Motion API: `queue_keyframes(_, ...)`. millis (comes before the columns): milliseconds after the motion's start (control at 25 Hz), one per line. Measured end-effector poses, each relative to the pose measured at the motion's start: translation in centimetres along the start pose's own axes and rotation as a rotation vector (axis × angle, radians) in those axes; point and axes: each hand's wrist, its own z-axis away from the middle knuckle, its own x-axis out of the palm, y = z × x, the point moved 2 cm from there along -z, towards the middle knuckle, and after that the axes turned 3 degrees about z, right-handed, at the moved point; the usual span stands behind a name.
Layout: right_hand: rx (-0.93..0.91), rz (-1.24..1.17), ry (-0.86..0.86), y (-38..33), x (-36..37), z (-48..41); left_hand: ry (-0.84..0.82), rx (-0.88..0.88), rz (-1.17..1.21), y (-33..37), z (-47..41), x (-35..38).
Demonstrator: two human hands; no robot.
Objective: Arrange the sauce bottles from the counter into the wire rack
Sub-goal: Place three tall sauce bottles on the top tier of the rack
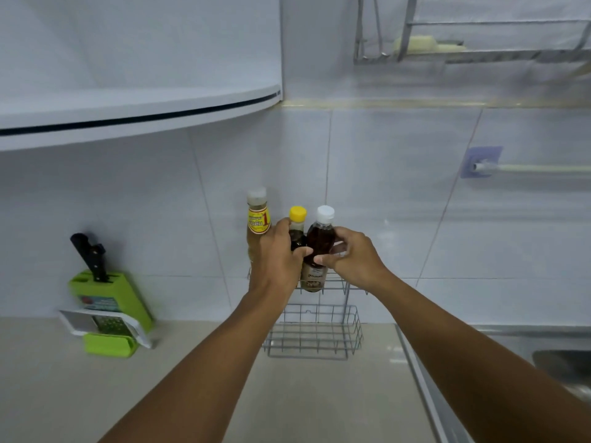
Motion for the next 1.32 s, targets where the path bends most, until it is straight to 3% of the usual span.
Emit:
queue_keyframes(280, -0.014, -0.024, -0.062, -0.4, 0.1, -0.2, 0.062, 0.085, -0.012, 0.7, -0.3, -1.2)
queue_keyframes(640, 0.002, -0.016, -0.092, -1.4, 0.5, 0.0, -0.002, 0.197, -0.261, 1.4, -2.0, -2.8)
queue_keyframes(880, 0.012, -0.054, -0.049, -1.1, 0.7, 0.8, -0.031, 0.221, -0.142, 0.7, -0.7, -3.7)
queue_keyframes(960, 0.028, -0.074, -0.033, -1.0, 0.8, 1.2, -0.027, 0.301, -0.092, 0.3, 0.5, -4.8)
queue_keyframes(1040, 0.063, -0.088, -0.02, -1.2, 1.2, 1.8, -0.125, 0.388, -0.081, -1.0, 1.4, -5.8)
queue_keyframes(1200, 0.078, -0.03, 0.282, -3.3, 2.8, 4.7, -0.417, 0.211, 0.013, -5.3, 3.4, -8.6)
queue_keyframes(1320, -0.059, -0.015, 0.46, -6.3, 5.0, 8.0, -0.463, -0.018, 0.071, -10.1, 5.5, -11.5)
